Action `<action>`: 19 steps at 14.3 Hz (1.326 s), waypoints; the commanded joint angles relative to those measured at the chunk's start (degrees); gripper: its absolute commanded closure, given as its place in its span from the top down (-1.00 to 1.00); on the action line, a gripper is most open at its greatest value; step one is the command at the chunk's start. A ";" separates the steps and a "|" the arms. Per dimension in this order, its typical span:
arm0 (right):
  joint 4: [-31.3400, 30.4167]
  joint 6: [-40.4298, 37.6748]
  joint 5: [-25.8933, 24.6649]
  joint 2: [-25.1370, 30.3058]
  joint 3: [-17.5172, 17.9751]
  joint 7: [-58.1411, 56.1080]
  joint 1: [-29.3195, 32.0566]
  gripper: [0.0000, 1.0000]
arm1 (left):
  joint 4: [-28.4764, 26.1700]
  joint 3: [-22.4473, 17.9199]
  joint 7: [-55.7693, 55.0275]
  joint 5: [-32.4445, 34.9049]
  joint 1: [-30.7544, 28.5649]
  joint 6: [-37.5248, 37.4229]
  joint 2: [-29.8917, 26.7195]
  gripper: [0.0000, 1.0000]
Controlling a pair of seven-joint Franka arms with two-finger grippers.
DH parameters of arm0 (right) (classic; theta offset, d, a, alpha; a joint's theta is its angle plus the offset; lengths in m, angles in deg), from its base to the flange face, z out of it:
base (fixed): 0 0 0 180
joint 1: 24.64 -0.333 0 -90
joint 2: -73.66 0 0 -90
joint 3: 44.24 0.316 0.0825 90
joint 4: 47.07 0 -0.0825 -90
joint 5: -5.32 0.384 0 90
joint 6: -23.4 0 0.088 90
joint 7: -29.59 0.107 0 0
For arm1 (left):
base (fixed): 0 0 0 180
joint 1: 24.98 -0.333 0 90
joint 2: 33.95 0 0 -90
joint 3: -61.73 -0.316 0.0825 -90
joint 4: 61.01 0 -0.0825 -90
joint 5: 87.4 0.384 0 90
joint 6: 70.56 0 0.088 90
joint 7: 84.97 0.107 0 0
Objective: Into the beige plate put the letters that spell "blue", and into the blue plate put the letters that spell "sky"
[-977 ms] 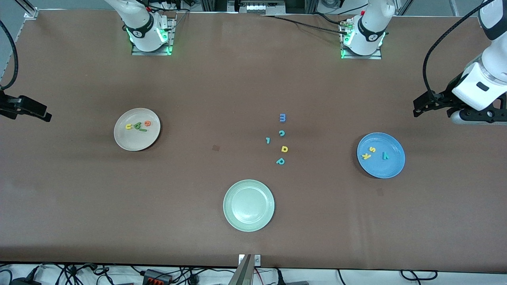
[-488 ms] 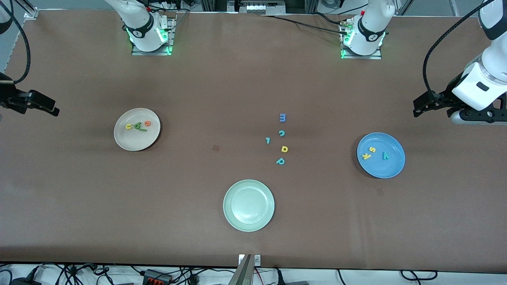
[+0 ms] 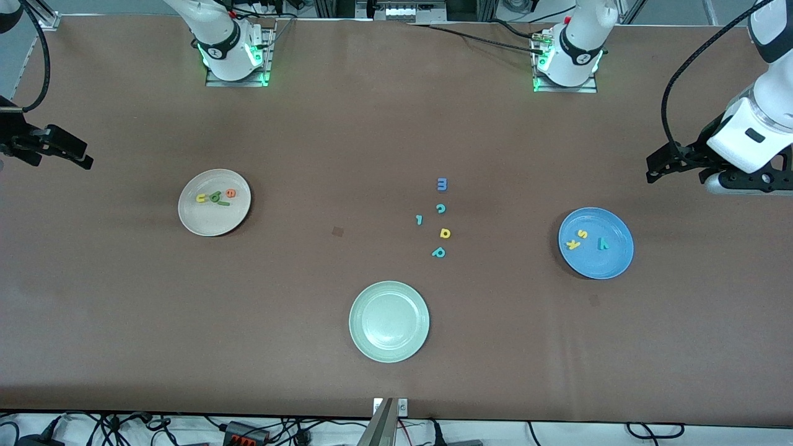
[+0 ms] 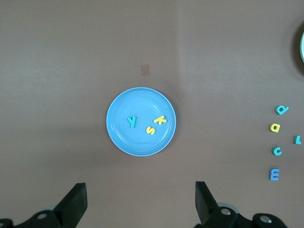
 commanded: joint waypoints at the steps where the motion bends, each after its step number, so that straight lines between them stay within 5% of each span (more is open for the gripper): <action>1: 0.08 -0.73 -0.84 0.93 0.48 -0.34 -0.09 1.00 | 1.39 0.00 1.22 0.14 -0.15 -1.25 0.34 1.00; 19: -0.54 -1.44 -1.98 0.58 0.57 -1.13 -1.31 1.00 | 2.44 0.26 1.48 0.14 -0.06 -3.28 0.07 1.00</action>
